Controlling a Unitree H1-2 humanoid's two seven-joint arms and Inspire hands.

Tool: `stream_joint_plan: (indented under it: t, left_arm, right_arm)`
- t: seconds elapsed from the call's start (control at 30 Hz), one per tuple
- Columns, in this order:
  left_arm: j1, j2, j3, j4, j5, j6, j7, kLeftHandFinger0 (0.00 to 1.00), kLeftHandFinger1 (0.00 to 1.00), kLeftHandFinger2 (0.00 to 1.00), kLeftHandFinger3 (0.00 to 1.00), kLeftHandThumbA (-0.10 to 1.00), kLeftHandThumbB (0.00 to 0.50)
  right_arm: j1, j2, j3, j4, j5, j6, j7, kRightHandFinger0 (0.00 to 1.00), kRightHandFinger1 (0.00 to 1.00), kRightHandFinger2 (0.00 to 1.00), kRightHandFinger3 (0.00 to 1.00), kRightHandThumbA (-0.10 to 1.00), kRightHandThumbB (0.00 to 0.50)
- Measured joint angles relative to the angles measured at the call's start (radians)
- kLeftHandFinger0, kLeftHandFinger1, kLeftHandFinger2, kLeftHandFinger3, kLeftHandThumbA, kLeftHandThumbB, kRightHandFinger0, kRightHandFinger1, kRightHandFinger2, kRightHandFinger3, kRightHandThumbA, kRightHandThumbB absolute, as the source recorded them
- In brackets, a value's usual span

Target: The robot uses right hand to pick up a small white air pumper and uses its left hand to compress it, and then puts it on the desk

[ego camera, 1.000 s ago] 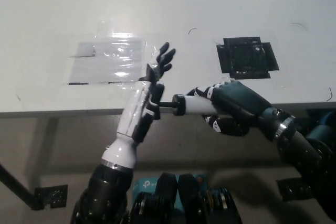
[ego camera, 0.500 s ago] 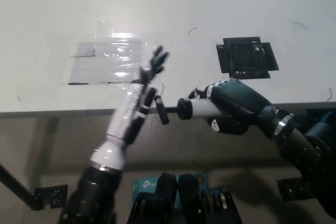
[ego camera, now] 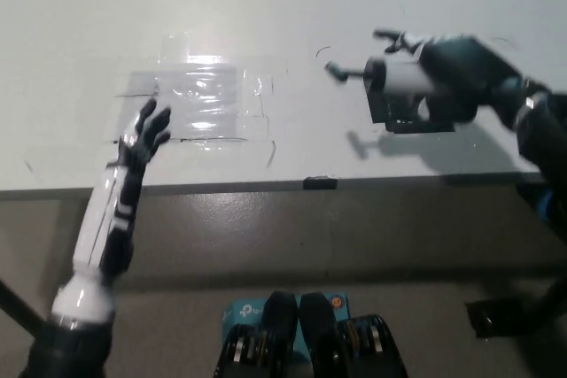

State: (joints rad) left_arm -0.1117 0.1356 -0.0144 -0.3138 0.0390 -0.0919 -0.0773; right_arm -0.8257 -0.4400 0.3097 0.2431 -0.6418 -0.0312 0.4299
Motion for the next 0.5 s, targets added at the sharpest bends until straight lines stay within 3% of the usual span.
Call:
stream_joint_plan:
  t: [0.1,0.13,0.17,0.3,0.43,0.47,0.5]
  left_arm:
    - [0.063,0.007,-0.006,-0.029,-0.012,-0.002,-0.012,1.00,1.00,1.00,1.00,1.00,0.211]
    - [0.094,0.009,-0.011,-0.038,-0.015,-0.006,-0.015,1.00,1.00,1.00,1.00,1.00,0.177]
    - [0.118,0.010,-0.016,-0.040,-0.015,-0.012,-0.017,1.00,1.00,1.00,1.00,1.00,0.178]
    - [0.188,0.014,-0.029,-0.037,-0.016,-0.032,-0.025,1.00,1.00,1.00,1.00,1.00,0.185]
    - [0.227,0.017,-0.031,-0.019,-0.015,-0.053,-0.030,1.00,1.00,1.00,1.00,1.00,0.178]
    - [0.231,0.018,-0.031,-0.015,-0.015,-0.056,-0.030,1.00,1.00,1.00,1.00,1.00,0.176]
    - [0.232,0.018,-0.030,-0.010,-0.015,-0.060,-0.031,1.00,1.00,1.00,1.00,1.00,0.162]
  right_arm:
    - [-0.058,0.004,0.000,0.111,-0.010,-0.004,-0.029,0.03,0.48,0.82,0.86,-0.10,0.156]
    - [-0.080,0.005,0.001,0.165,-0.017,-0.006,-0.044,0.04,0.50,0.83,0.82,-0.10,0.165]
    - [-0.096,0.007,0.002,0.204,-0.022,-0.007,-0.058,0.04,0.49,0.83,0.81,-0.10,0.166]
    - [-0.129,0.021,0.014,0.319,-0.038,-0.009,-0.101,0.04,0.49,0.83,0.82,-0.10,0.191]
    - [-0.147,0.055,0.049,0.457,-0.051,-0.011,-0.148,0.09,0.51,0.86,0.85,-0.10,0.181]
    - [-0.148,0.063,0.057,0.484,-0.054,-0.011,-0.154,0.10,0.50,0.82,0.80,-0.10,0.192]
    - [-0.148,0.067,0.061,0.496,-0.054,-0.011,-0.157,0.17,0.49,0.73,0.70,-0.02,0.218]
